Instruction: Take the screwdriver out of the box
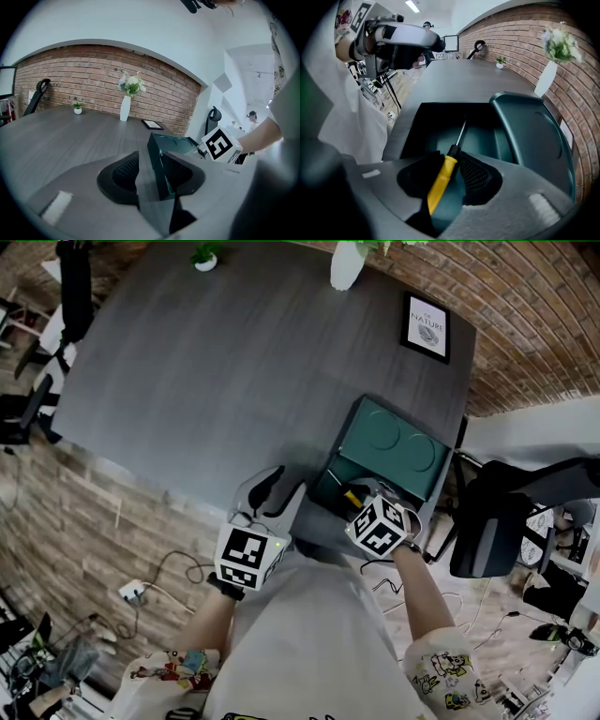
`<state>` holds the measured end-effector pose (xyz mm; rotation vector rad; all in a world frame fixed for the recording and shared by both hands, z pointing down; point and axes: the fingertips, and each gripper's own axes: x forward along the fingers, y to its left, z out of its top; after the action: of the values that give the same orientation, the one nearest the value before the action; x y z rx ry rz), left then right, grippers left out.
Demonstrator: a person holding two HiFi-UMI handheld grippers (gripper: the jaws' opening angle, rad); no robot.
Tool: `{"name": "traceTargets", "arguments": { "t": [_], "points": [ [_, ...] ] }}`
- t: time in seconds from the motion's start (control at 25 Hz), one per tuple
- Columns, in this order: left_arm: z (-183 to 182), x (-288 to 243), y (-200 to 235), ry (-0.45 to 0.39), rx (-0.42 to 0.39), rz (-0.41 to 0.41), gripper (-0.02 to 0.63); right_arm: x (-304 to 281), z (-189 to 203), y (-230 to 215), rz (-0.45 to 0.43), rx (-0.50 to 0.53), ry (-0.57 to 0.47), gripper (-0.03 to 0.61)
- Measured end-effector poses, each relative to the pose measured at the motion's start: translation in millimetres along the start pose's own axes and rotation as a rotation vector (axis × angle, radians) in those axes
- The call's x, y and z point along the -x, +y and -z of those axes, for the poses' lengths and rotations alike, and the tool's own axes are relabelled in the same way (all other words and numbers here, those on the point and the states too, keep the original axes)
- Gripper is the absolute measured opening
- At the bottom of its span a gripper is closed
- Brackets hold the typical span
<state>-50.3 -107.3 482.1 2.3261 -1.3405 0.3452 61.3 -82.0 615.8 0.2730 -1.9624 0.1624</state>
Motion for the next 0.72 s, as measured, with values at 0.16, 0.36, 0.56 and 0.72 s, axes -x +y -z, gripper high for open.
{"name": "traceTargets", "arguments": {
  "t": [0.16,0.36,0.56,0.72],
  "points": [
    [1.0,1.6,2.1,0.002,0.004,-0.004,0.161,0.4,-0.6,-0.4,0.006,-0.007,-0.009,0.137],
    [2.3,3.9,3.9,0.001,0.009,-0.012,0.161,1.1,0.2,-0.7,0.009,-0.011,-0.005,0.124],
    [1.2,5.6,6.8,-0.004,0.007,-0.017,0.16,1.5,0.0,-5.2,0.024,-0.067,-0.004,0.087],
    [0.8,4.2,6.2,-0.005,0.006,-0.021,0.158,2.5,1.7,-8.4,0.032,-0.082,-0.004,0.077]
  ]
}}
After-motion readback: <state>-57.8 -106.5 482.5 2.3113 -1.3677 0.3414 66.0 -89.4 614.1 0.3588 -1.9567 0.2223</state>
